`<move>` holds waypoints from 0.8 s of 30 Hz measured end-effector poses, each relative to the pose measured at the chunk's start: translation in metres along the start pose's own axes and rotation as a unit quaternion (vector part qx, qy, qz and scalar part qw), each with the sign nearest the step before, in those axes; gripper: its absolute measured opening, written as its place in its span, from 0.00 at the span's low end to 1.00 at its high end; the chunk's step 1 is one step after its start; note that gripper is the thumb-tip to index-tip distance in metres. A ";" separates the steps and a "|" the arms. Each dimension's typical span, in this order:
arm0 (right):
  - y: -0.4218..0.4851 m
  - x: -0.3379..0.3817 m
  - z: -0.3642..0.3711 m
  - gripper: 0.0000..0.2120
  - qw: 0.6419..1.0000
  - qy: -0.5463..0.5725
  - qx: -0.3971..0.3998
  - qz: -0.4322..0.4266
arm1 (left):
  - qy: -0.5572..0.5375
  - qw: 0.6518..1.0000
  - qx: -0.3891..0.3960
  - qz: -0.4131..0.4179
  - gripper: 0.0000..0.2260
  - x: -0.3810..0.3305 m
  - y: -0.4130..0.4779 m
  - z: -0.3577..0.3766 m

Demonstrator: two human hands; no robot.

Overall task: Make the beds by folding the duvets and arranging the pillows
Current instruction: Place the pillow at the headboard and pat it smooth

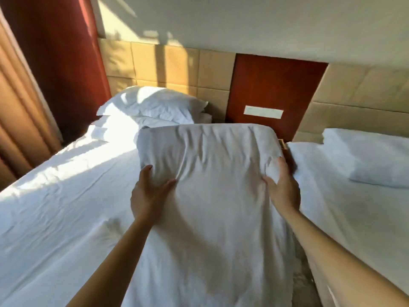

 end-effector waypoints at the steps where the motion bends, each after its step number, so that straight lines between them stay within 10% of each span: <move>1: 0.007 -0.018 -0.025 0.32 0.999 0.019 -0.026 0.020 | -0.011 1.000 0.017 0.018 0.33 -0.021 0.002 0.022; 24: 0.341 -0.427 -0.242 0.25 0.965 -0.069 -0.219 0.126 | -0.051 0.943 0.239 0.224 0.31 -0.441 0.089 0.630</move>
Point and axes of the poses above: each hand's wrist, its own y-axis towards the middle knuckle, its own z-axis out of the palm, x = y × z, the point moved 10 cm from there along y, towards the middle knuckle, and after that the axes turned 6 degrees about -z, right-handed, at the moved point
